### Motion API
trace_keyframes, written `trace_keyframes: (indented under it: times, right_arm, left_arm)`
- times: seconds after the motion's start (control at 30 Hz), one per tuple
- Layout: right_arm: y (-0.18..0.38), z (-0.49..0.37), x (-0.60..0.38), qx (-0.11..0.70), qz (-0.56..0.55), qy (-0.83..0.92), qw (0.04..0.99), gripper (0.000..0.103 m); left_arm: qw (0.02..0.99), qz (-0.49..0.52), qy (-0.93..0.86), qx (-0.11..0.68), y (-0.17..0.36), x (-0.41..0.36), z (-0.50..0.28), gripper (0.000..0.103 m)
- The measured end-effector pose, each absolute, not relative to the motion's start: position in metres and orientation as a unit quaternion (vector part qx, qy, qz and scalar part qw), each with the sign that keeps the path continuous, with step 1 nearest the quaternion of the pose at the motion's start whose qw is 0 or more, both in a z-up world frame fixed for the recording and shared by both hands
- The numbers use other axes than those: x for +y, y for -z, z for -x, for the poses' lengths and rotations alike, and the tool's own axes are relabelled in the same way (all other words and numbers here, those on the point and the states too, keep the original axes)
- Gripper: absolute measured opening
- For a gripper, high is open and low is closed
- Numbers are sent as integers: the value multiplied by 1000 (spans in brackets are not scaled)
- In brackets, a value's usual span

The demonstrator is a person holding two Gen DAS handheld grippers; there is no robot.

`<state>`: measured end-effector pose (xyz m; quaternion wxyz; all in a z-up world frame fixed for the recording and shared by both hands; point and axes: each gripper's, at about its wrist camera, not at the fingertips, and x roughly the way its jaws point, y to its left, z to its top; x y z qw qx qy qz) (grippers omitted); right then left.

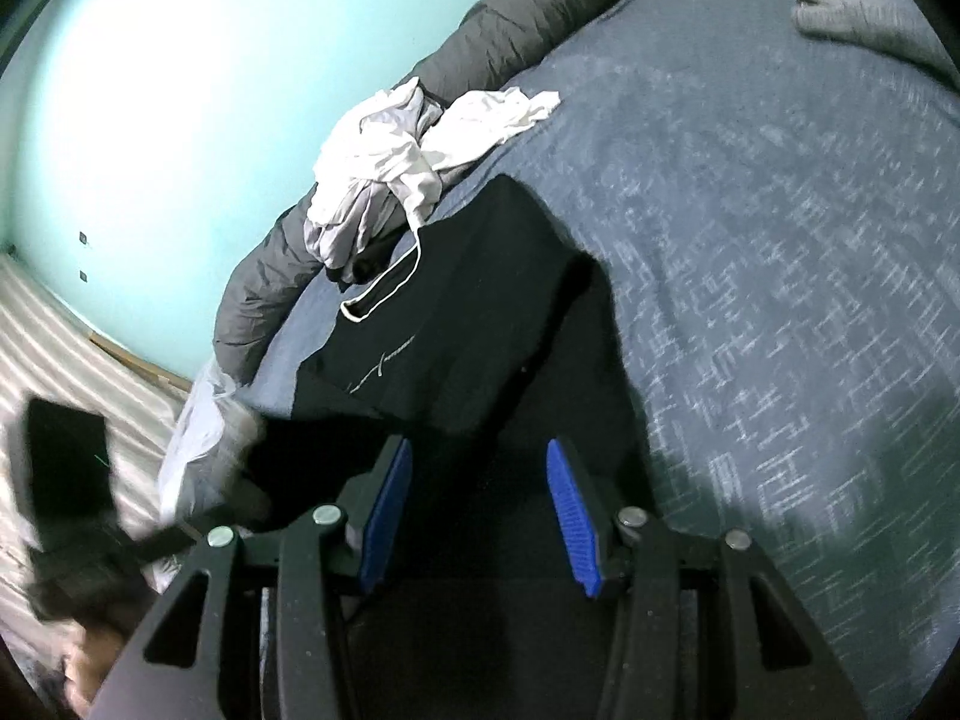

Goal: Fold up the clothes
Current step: 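Carry the cuff across the sweatshirt body with the left gripper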

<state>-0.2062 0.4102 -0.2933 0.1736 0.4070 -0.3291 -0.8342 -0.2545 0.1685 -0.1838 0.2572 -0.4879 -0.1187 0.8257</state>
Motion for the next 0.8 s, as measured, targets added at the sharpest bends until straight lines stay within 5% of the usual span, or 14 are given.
trace_keyframes:
  times: [0.17, 0.23, 0.8]
  right_arm:
    - [294, 207, 410, -332, -408, 832, 177, 49]
    - [295, 208, 409, -328, -413, 832, 172, 56]
    - [314, 217, 381, -238, -481, 829, 156, 58]
  left_arm:
    - [239, 495, -823, -144, 200, 147, 242, 43]
    - [228, 492, -826, -152, 199, 130, 238, 44]
    - [108, 525, -830, -155, 240, 13, 207, 44]
